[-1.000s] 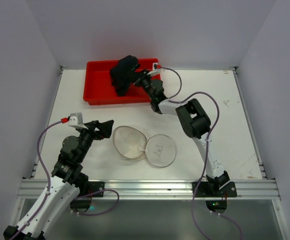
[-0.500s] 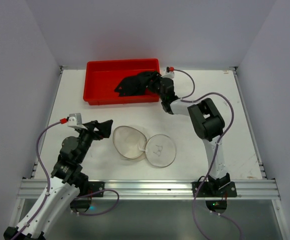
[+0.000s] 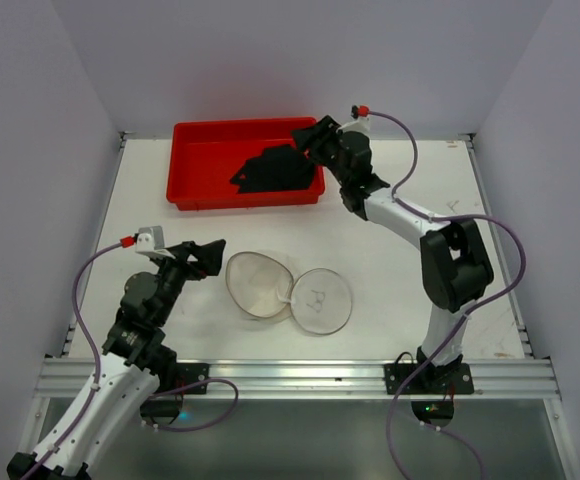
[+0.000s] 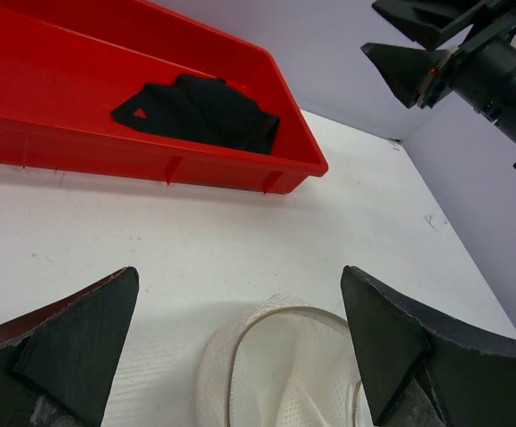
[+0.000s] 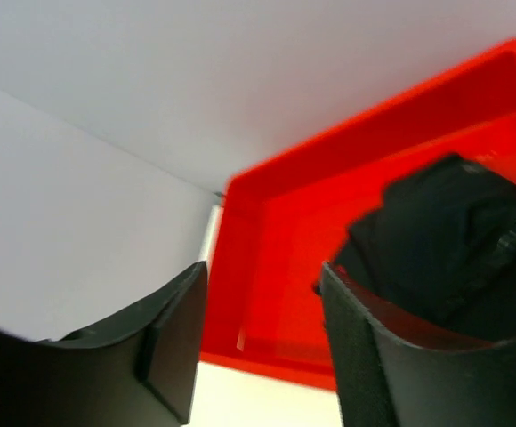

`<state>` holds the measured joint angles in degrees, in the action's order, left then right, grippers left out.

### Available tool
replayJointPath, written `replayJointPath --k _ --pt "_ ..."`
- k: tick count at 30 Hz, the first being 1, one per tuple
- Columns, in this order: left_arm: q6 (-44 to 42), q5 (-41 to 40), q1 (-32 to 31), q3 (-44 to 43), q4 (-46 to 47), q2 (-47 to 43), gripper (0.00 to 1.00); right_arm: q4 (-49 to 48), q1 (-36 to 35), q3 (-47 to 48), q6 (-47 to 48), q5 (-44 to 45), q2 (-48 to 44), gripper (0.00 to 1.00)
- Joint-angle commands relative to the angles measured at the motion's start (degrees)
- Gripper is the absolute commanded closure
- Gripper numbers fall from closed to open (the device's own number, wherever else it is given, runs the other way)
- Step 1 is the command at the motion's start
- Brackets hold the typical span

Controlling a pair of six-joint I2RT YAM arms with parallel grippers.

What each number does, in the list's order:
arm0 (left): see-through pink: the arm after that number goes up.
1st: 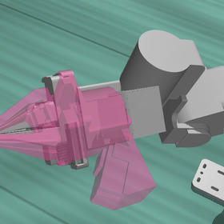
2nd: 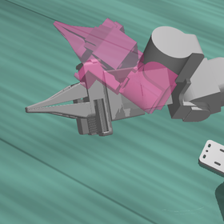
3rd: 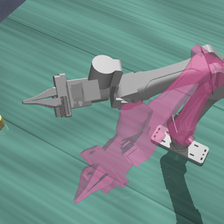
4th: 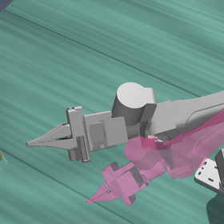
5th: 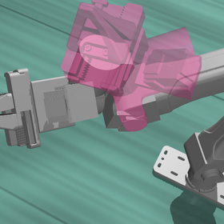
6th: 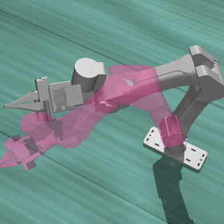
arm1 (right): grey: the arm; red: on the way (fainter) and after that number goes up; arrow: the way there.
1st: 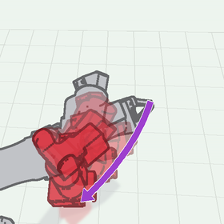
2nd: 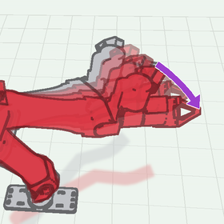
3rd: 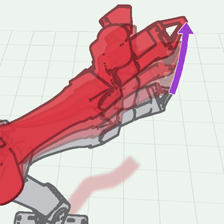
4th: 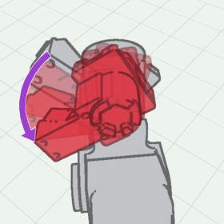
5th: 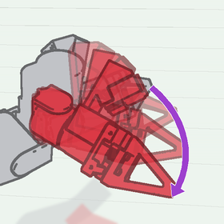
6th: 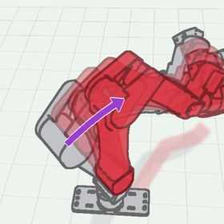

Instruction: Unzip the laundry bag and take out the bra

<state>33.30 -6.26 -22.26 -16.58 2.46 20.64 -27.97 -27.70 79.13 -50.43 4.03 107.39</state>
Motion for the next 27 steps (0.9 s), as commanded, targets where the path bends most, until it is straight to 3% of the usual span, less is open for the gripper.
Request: replayJointPath --k 1,5,7,10,11,12,23,27 --pt "-1.7 -0.9 0.0 0.1 2.0 0.4 0.0 10.4 -0.3 0.8 6.2 1.2 -2.3 0.47" --pt "-2.7 0.8 0.0 0.2 3.3 2.3 0.0 32.0 -5.7 13.6 19.3 6.0 -2.1 0.41" --pt "-3.4 2.0 0.0 0.0 3.7 4.5 0.0 39.2 -7.1 14.6 21.0 7.6 -3.4 0.37" --pt "-3.9 3.8 0.0 -1.1 3.8 8.3 0.0 45.4 -9.3 11.5 22.2 11.3 -9.3 0.19" --pt "-4.2 4.1 0.0 -1.7 3.8 9.1 0.0 45.9 -10.3 7.8 22.5 12.2 -11.3 0.06" --pt "-4.3 4.8 0.0 -2.0 3.5 10.5 0.0 46.3 -10.8 5.8 23.2 14.0 -15.8 0.01" --pt "-4.8 12.7 -0.5 -2.7 5.4 12.8 0.0 44.9 -14.1 -24.4 20.6 23.4 -41.6 0.01" --pt "-5.3 14.2 -1.6 -2.8 6.2 12.8 0.0 45.8 -14.0 -26.1 21.9 25.5 -45.3 0.01"
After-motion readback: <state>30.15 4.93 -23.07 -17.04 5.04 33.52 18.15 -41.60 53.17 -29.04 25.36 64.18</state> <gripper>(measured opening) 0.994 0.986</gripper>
